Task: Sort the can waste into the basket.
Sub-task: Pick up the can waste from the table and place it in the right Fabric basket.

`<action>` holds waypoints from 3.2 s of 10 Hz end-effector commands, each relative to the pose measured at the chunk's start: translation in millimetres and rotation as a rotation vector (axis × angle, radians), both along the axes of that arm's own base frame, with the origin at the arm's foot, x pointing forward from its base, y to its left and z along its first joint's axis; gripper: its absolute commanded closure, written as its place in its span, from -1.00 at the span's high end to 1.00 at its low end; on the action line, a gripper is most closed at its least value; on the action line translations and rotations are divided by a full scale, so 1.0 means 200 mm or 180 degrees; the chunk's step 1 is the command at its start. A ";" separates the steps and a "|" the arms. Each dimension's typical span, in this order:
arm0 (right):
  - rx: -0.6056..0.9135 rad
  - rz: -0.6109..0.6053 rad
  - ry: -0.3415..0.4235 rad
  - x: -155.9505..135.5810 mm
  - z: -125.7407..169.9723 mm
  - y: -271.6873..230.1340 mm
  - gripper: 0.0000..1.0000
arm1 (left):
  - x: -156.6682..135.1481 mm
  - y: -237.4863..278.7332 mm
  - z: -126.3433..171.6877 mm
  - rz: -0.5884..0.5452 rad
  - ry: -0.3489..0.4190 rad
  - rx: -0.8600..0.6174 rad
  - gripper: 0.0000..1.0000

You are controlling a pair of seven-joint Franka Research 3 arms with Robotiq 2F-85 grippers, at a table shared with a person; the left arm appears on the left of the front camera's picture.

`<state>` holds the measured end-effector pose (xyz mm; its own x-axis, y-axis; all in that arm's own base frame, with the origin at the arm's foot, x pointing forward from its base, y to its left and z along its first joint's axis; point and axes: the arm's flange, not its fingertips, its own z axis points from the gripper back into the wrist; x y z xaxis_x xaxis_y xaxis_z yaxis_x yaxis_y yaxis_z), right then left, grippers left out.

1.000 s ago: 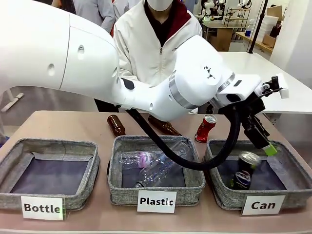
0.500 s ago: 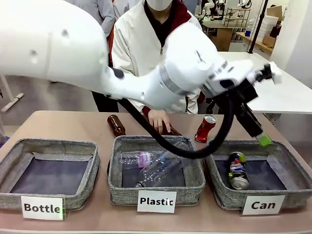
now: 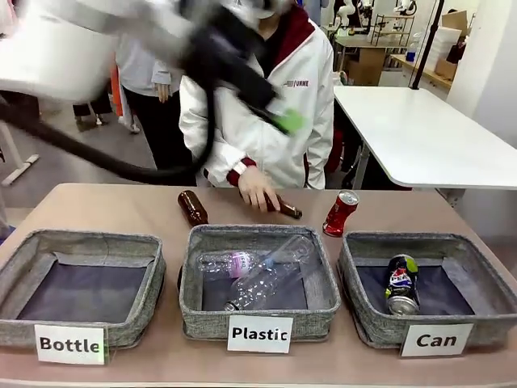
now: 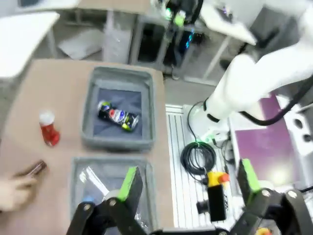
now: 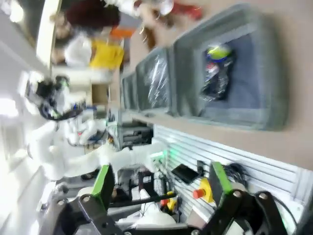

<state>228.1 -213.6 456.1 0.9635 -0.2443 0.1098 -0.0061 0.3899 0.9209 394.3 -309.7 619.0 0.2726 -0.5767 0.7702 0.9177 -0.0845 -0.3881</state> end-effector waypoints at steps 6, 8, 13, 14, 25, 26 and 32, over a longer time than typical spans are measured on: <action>0.0592 0.0721 0.0391 0.28 0.01 1.03 1.00 | -0.12 1.93 -0.66 0.1574 0.1755 -0.1095 1.00; 0.0456 0.0823 0.0214 0.32 0.07 0.94 1.00 | -0.18 2.21 -0.80 0.1764 0.1902 -0.1377 1.00; 0.0456 0.0823 0.0214 0.32 0.07 0.94 1.00 | -0.63 3.26 -0.45 0.2913 0.1513 -0.0677 1.00; 0.0456 0.0823 0.0214 0.32 0.07 0.94 1.00 | -0.66 3.25 -0.45 0.2929 0.1509 -0.0663 1.00; 0.0456 0.0823 0.0214 0.32 0.07 0.94 1.00 | -0.20 2.24 -0.81 0.1445 0.1724 0.0008 1.00; 0.0456 0.0823 0.0214 0.32 0.07 0.94 1.00 | -0.16 2.13 -0.83 0.1287 0.1726 -0.0016 1.00; 0.0464 0.0782 0.0244 0.33 0.07 0.96 1.00 | -0.10 1.95 -0.86 0.1104 0.1687 0.0050 1.00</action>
<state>295.1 -22.1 469.3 0.9998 -0.0102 0.0149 -0.0119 0.2492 0.9684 376.9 75.6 439.1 0.7756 -0.4095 0.4804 0.5881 0.1922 -0.7856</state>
